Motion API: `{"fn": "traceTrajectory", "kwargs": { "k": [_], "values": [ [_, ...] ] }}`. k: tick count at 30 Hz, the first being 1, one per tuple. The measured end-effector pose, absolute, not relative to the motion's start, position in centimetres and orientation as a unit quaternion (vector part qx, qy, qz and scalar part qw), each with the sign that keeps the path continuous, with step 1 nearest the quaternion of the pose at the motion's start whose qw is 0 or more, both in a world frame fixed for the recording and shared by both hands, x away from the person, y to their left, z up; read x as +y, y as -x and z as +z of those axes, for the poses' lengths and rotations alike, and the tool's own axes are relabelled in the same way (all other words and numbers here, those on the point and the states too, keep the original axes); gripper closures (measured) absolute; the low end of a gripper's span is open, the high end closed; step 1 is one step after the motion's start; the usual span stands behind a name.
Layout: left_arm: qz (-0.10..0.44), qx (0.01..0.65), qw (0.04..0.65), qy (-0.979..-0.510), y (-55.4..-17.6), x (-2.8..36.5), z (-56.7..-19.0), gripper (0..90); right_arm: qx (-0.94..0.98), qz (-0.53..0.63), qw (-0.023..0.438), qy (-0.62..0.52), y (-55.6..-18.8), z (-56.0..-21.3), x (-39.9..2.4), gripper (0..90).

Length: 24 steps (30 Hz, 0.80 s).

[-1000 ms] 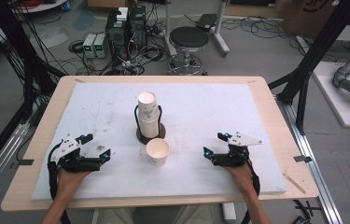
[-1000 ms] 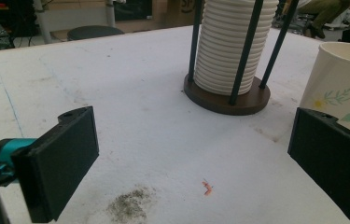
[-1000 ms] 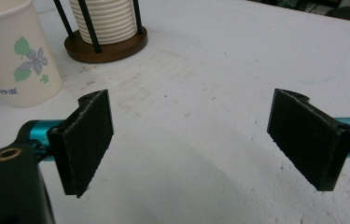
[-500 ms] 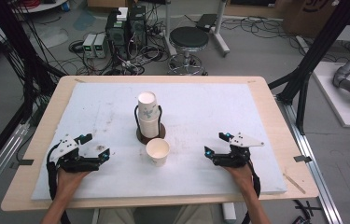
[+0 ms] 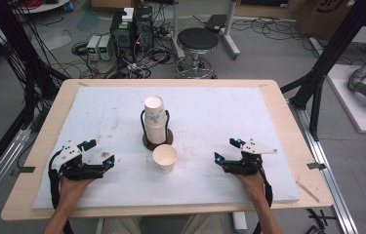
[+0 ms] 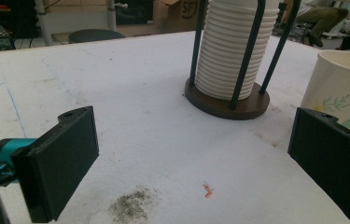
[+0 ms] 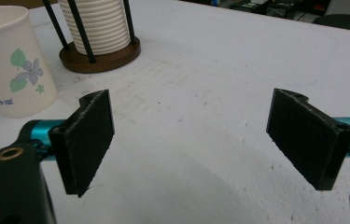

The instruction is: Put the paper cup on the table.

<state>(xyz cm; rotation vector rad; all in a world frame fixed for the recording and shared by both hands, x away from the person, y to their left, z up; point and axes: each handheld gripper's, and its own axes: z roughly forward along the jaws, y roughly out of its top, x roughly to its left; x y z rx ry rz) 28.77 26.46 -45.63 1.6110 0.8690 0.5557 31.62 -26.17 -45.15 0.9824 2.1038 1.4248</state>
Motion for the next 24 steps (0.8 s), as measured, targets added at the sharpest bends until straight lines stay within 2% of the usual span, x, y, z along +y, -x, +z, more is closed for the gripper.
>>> {"fn": "traceTrajectory", "kwargs": {
  "k": [24],
  "values": [
    [0.237,0.372,0.577,-0.687,-28.77,26.48,-45.64,1.7,0.754,0.514,0.208,-0.354,-31.55,-45.17,-26.29,15.4]
  ]
}}
